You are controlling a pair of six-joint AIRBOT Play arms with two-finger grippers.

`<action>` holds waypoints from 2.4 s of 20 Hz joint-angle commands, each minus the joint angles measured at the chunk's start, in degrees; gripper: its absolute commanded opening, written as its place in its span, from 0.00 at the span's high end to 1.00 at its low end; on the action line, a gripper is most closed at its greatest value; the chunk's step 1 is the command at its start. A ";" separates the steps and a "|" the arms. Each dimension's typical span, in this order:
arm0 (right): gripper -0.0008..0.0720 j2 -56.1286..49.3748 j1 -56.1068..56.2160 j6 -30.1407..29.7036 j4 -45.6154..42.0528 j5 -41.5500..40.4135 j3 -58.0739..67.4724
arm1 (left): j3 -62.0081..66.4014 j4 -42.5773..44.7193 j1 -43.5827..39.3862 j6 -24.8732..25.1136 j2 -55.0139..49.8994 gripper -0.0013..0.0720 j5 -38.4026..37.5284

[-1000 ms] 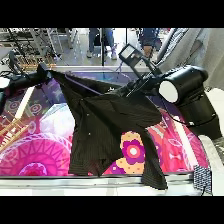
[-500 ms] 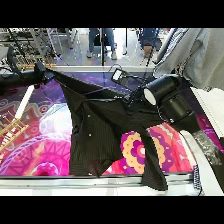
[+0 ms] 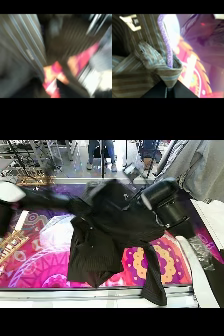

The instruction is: Fold the clothes and pants, and hang the long-sleeved shirts on hangers.

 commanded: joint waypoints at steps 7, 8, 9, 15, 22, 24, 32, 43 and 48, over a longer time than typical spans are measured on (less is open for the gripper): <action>0.95 11.26 0.00 7.26 9.38 -6.86 4.83 | -3.04 22.95 -14.80 -8.50 5.07 0.38 7.89; 0.95 11.34 0.00 11.37 8.52 -13.25 4.81 | -3.04 23.04 -14.56 -8.48 7.37 0.38 7.80; 0.95 11.15 0.00 15.34 6.36 -19.17 4.79 | -3.04 22.99 -14.14 -8.48 9.86 0.38 7.80; 0.95 10.62 -11.69 29.90 -5.01 -22.86 4.74 | -3.04 26.86 -9.73 -8.48 22.71 0.38 7.85; 0.95 12.04 -45.83 10.14 -10.69 6.97 4.76 | -3.08 37.03 0.39 -8.50 29.57 0.45 5.70; 0.95 12.61 -56.52 8.02 -12.07 7.72 5.53 | -3.10 38.80 3.89 -8.48 29.53 0.51 5.18; 0.95 12.72 -79.06 13.00 -12.39 -25.27 9.09 | -3.10 42.03 12.61 -10.38 28.68 0.51 4.83; 0.94 4.24 -94.53 23.56 -11.21 -47.71 7.87 | -3.10 41.40 12.52 -14.97 27.54 0.51 4.83; 0.94 4.48 -94.33 23.28 -9.27 -47.34 4.68 | -3.17 41.40 12.52 -14.97 26.12 0.51 4.83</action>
